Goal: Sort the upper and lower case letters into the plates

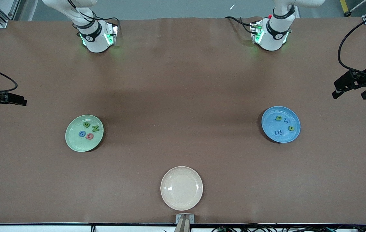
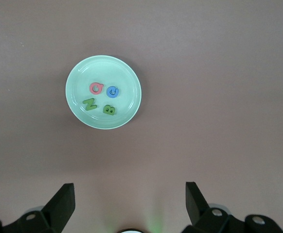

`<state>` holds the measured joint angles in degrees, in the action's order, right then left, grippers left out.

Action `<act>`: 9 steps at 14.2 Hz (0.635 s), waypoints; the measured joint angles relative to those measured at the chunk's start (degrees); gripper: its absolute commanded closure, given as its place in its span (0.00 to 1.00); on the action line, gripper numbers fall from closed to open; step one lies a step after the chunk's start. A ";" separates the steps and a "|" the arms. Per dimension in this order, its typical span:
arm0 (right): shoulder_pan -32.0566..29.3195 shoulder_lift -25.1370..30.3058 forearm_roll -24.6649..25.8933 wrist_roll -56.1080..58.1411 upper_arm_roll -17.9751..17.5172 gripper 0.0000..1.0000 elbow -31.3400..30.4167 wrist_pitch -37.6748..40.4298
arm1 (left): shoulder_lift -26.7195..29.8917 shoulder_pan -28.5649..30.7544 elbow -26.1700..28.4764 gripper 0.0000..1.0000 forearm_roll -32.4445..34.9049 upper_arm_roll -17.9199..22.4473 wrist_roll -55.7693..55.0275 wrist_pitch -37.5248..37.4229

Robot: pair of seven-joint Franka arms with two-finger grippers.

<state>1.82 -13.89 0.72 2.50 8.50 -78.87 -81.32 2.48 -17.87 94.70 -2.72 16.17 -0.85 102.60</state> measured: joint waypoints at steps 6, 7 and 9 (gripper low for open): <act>-1.82 -0.18 -0.03 0.01 0.03 0.00 0.38 -0.01 | -0.01 0.51 -0.09 0.00 0.00 0.14 0.00 -0.22; -1.84 -0.13 -0.05 0.01 -0.02 0.00 0.51 0.02 | -0.01 0.52 -0.09 0.00 0.00 0.15 0.00 -0.23; -1.84 0.35 -0.05 0.01 -0.17 0.00 0.72 0.25 | -0.01 0.53 -0.09 0.00 0.00 0.16 0.00 -0.26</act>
<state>-0.02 -13.53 0.68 2.50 8.33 -78.15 -81.07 2.47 -17.34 94.61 -2.72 16.32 -0.85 102.34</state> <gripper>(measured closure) 0.000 0.000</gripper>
